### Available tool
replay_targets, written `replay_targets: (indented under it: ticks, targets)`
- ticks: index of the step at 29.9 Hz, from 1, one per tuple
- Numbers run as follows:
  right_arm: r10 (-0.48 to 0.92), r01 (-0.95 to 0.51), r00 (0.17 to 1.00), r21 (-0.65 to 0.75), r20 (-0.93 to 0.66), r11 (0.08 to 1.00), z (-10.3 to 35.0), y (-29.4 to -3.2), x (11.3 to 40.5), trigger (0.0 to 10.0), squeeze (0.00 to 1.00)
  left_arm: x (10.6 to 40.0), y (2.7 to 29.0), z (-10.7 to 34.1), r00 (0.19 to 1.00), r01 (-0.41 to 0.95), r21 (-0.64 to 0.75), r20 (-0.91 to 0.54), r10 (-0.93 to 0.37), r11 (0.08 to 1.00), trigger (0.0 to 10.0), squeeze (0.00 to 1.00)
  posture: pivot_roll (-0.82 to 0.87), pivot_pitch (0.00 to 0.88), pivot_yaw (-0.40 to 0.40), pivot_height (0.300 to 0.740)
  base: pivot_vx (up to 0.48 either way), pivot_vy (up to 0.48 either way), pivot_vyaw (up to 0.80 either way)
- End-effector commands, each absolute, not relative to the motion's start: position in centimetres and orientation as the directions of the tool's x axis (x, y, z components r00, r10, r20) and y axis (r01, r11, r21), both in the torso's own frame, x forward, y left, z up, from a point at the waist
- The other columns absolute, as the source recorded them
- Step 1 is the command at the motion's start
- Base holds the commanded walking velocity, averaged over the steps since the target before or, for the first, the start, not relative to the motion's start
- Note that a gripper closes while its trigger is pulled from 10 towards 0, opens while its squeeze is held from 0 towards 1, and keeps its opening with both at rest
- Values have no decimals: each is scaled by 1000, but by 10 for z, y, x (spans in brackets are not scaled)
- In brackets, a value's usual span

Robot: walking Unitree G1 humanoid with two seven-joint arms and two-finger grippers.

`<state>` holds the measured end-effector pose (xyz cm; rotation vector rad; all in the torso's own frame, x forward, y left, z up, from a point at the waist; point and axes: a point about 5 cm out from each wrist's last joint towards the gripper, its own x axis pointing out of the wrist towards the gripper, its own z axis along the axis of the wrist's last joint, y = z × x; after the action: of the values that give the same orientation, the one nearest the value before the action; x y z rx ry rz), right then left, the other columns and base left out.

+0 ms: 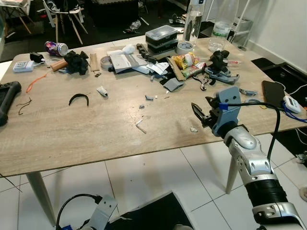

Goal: Picking trash to rubbish bin

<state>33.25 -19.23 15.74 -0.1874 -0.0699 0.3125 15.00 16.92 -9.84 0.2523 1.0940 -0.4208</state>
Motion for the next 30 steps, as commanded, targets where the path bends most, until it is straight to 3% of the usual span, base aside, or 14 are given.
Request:
replay_targets:
  ticks: [1,6,12,30]
  targets:
    - [307,-294,951,-192,41,936,158,-193,332,10000,0,135,178,-104,338,439,-12,-924,-178,898,10000,0,-173,40,33,740,0,0,0]
    - [306,-293,951,-188,42,937,158,-191,332,10000,0,133,178,-104,322,457,-24,-927,-191,889,10000,0,-166,39,40,740,0,-49,0]
    - [306,-293,951,-185,42,938,156,-190,332,10000,0,133,178,-104,320,454,-23,-929,-187,891,10000,0,-165,40,44,740,0,-471,0]
    - [309,-297,950,-186,36,936,154,-187,331,10000,0,134,178,-104,323,469,-19,-927,-191,883,10000,0,-166,41,52,740,14,0,0]
